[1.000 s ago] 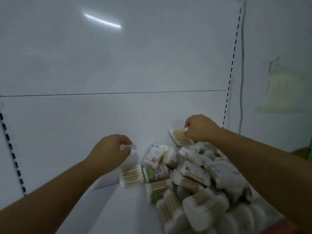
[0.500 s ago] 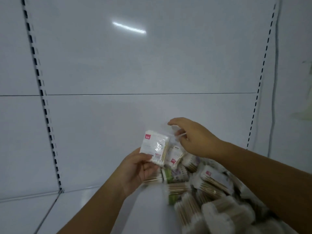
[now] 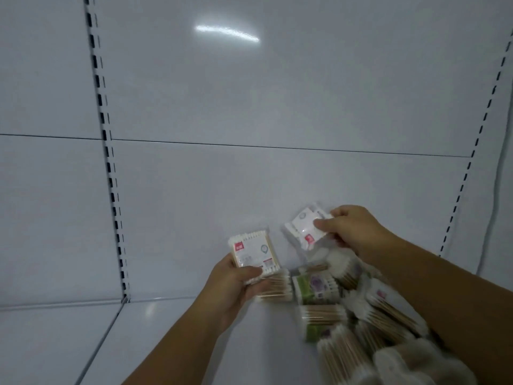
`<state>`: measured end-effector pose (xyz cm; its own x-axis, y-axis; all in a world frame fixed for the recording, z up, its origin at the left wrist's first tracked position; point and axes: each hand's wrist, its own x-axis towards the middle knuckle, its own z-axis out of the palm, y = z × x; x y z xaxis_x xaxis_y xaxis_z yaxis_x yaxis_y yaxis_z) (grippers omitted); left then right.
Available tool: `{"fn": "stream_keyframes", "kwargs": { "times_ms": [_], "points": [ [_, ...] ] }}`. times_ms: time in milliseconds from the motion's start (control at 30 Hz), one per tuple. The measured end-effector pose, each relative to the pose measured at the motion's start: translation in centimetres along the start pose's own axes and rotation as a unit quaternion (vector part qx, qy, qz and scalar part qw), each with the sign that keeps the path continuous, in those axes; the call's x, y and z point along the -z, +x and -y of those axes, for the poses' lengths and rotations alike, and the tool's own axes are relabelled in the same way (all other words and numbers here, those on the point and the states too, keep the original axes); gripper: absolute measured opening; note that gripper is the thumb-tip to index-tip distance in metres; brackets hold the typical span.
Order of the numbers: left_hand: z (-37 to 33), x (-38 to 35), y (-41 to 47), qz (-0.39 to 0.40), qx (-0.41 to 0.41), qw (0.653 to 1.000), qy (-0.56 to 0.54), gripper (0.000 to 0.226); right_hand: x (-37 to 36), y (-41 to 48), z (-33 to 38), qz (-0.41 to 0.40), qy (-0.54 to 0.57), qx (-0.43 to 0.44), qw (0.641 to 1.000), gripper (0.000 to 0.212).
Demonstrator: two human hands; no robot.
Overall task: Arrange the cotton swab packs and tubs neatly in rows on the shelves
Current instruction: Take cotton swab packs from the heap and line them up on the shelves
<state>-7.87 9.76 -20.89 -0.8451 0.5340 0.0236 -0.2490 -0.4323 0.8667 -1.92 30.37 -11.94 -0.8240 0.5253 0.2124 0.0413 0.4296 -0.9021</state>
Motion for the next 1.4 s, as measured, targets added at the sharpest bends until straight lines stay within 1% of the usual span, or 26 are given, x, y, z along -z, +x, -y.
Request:
{"fn": "stream_keyframes", "kwargs": {
  "times_ms": [33,67,133,167,233,300,367,400,433,500,533,567,633,700,767,800,867,967,1000,1067,1200,1233,1300,1333,1367,1400],
  "points": [
    [0.1,0.2,0.0,0.004,-0.004,1.000,-0.011,0.035,-0.2,-0.6,0.6,0.033,0.131,-0.060,0.989,0.010],
    [0.1,0.4,0.0,0.018,-0.008,0.999,-0.027,0.039,-0.6,-1.2,1.0,0.062,0.218,-0.102,0.969,0.009],
    [-0.1,0.5,-0.1,0.085,-0.021,0.994,-0.073,0.059,-2.0,-2.5,1.5,0.112,0.263,-0.127,0.950,0.008],
    [-0.2,0.5,-0.1,0.123,-0.020,0.988,-0.090,0.068,-3.0,-3.1,1.7,0.126,0.225,-0.112,0.960,0.008],
    [-0.6,0.2,-0.5,0.146,-0.025,0.984,-0.097,0.062,-5.0,-3.7,1.5,0.125,0.015,0.002,0.992,0.019],
    [-0.9,0.4,-0.5,0.087,-0.036,0.993,-0.068,0.046,-6.4,-3.8,1.2,0.115,-0.162,0.129,0.972,0.021],
    [-1.4,1.2,-0.3,0.013,-0.048,0.997,-0.056,0.037,-6.5,-3.5,1.0,0.160,-0.205,0.166,0.951,0.014],
    [-1.8,1.8,-0.2,-0.019,-0.058,0.996,-0.059,0.033,-6.4,-3.3,0.6,0.185,-0.242,0.173,0.937,0.017],
    [-2.3,2.4,-0.1,-0.047,-0.072,0.995,-0.059,0.030,-6.3,-2.9,0.2,0.203,-0.317,0.191,0.907,0.024],
    [-3.3,3.6,-0.1,-0.073,-0.096,0.992,-0.043,0.027,-6.0,-1.9,-0.7,0.218,-0.479,0.238,0.816,0.033],
    [-3.7,4.0,-0.1,-0.072,-0.101,0.992,-0.031,0.026,-5.9,-1.5,-0.9,0.223,-0.522,0.244,0.786,0.034],
    [-3.8,4.4,-0.1,-0.067,-0.102,0.992,-0.023,0.026,-5.8,-1.2,-0.9,0.226,-0.536,0.248,0.774,0.034],
    [-3.7,4.8,-0.1,-0.045,-0.089,0.995,-0.008,0.028,-5.4,-0.9,-0.3,0.219,-0.515,0.243,0.792,0.031],
    [-3.4,4.7,0.0,-0.012,-0.069,0.997,0.009,0.038,-4.2,-0.7,0.6,0.180,-0.471,0.225,0.834,0.026],
    [-3.1,4.4,0.2,0.012,-0.059,0.998,0.024,0.048,-2.5,-0.3,1.0,0.129,-0.448,0.206,0.860,0.024],
    [-2.9,4.3,0.3,0.019,-0.058,0.998,0.029,0.051,-1.5,0.0,0.9,0.111,-0.451,0.197,0.863,0.025],
    [-2.6,4.1,0.4,0.028,-0.054,0.998,0.032,0.052,0.1,0.2,0.5,0.114,-0.486,0.170,0.850,0.032],
    [-1.9,3.8,0.5,0.040,-0.042,0.997,0.049,0.057,1.6,0.2,-0.5,0.175,-0.564,0.091,0.802,0.054],
    [-1.8,3.7,0.5,0.042,-0.039,0.997,0.056,0.055,1.9,0.2,-1.0,0.193,-0.567,0.068,0.798,0.058],
    [-1.6,3.5,0.5,0.045,-0.032,0.996,0.068,0.054,2.3,0.2,-1.8,0.207,-0.534,0.049,0.818,0.058],
    [-1.3,3.3,0.4,0.052,-0.023,0.995,0.085,0.058,3.5,0.2,-2.2,0.203,-0.471,0.061,0.856,0.056],
    [-1.2,3.3,0.4,0.051,-0.021,0.995,0.088,0.057,3.7,0.1,-2.2,0.215,-0.460,0.061,0.860,0.057],
    [-0.9,3.2,0.3,0.055,-0.016,0.994,0.095,0.057,3.8,-0.1,-2.5,0.242,-0.473,0.074,0.844,0.059],
    [-0.8,3.2,0.3,0.060,-0.012,0.993,0.101,0.058,3.7,-0.1,-2.8,0.241,-0.482,0.091,0.837,0.060],
    [-0.7,3.1,0.2,0.063,-0.007,0.992,0.105,0.059,3.7,-0.1,-3.2,0.220,-0.475,0.110,0.845,0.059],
    [-0.7,3.0,0.2,0.063,-0.005,0.992,0.109,0.059,3.7,-0.1,-3.3,0.184,-0.440,0.124,0.870,0.056]
  ]
}}
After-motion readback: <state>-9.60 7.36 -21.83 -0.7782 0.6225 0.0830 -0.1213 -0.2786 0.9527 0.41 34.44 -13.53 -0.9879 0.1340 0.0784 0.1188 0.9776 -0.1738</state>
